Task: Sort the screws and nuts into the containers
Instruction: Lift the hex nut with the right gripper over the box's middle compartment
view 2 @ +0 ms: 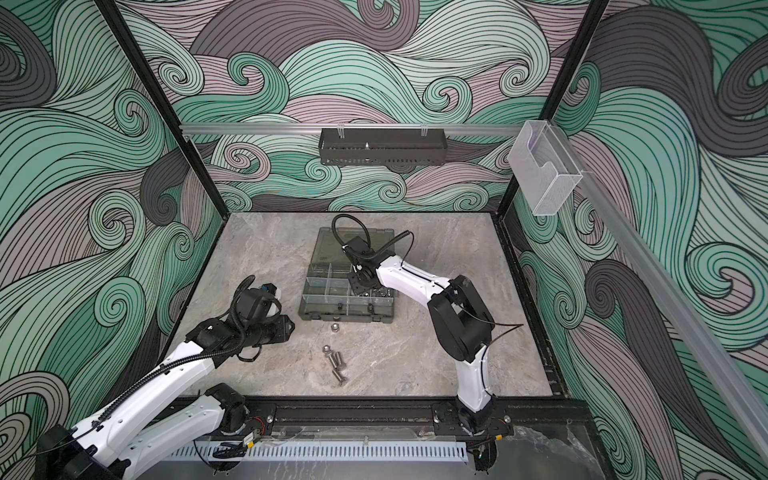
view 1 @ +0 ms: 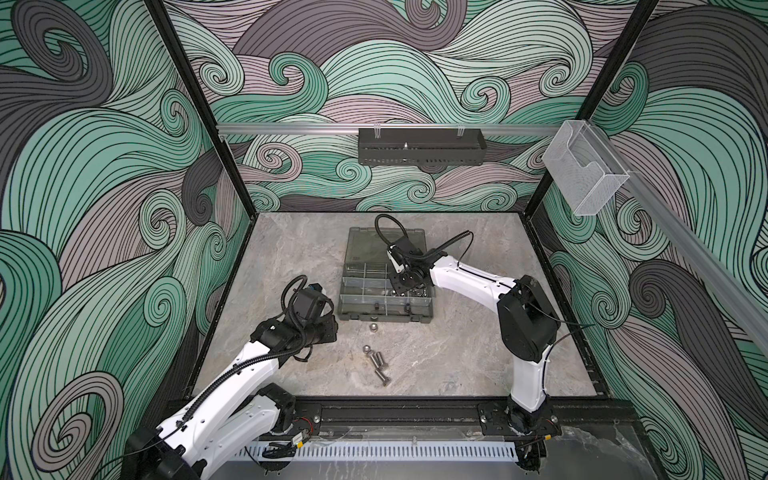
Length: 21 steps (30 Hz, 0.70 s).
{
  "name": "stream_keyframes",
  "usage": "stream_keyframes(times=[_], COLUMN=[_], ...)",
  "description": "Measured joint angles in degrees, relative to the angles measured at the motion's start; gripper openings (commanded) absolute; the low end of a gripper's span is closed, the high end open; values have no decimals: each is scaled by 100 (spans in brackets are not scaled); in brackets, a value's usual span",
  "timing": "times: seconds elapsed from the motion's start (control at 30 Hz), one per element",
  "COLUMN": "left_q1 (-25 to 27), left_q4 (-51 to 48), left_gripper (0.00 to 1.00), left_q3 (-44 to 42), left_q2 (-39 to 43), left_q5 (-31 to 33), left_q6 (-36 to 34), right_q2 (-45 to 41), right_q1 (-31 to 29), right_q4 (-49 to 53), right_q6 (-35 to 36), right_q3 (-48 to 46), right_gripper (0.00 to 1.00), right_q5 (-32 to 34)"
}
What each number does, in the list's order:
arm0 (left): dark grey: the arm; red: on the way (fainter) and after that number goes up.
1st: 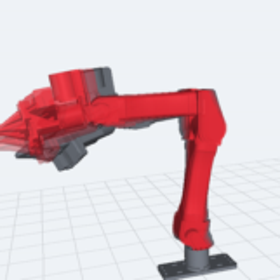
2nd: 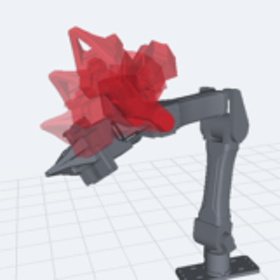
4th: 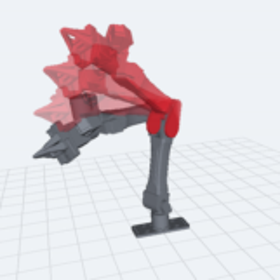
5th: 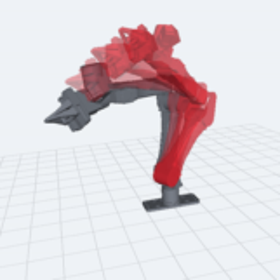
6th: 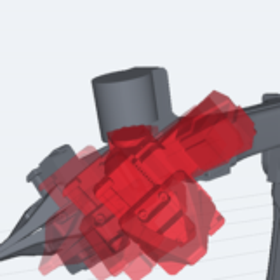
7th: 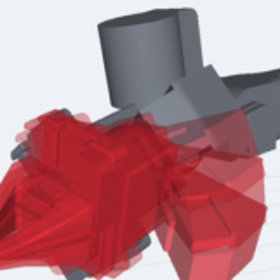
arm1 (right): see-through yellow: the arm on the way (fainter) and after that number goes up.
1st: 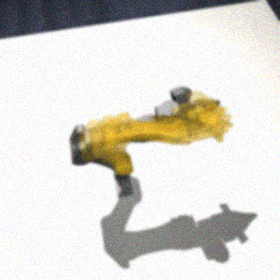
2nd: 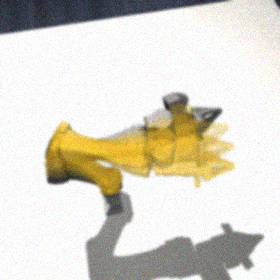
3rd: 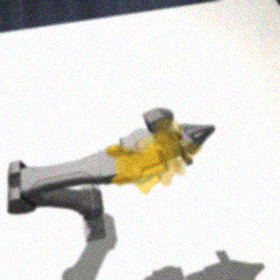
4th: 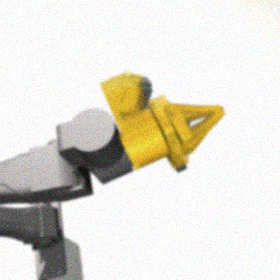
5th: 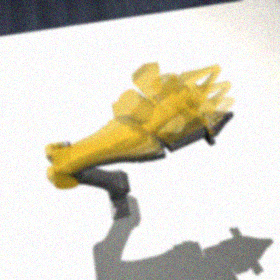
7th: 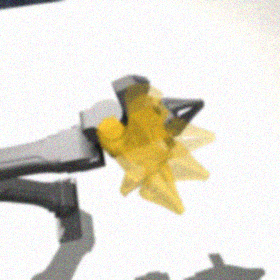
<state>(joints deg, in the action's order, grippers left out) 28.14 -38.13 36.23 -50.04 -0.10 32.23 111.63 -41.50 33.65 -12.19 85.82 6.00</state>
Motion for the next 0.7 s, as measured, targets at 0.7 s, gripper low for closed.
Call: stream_keyframes(times=[0.7], left_q1=[0], left_q4=[0], left_gripper=[38], left_q3=[-4], left_q2=[-107], left_q5=[-175], left_q6=[42], right_q2=[-667], right_q1=[0], right_q4=[-2], right_q6=[-140], right_q3=[-330], right_gripper=[36], right_q5=[-234])
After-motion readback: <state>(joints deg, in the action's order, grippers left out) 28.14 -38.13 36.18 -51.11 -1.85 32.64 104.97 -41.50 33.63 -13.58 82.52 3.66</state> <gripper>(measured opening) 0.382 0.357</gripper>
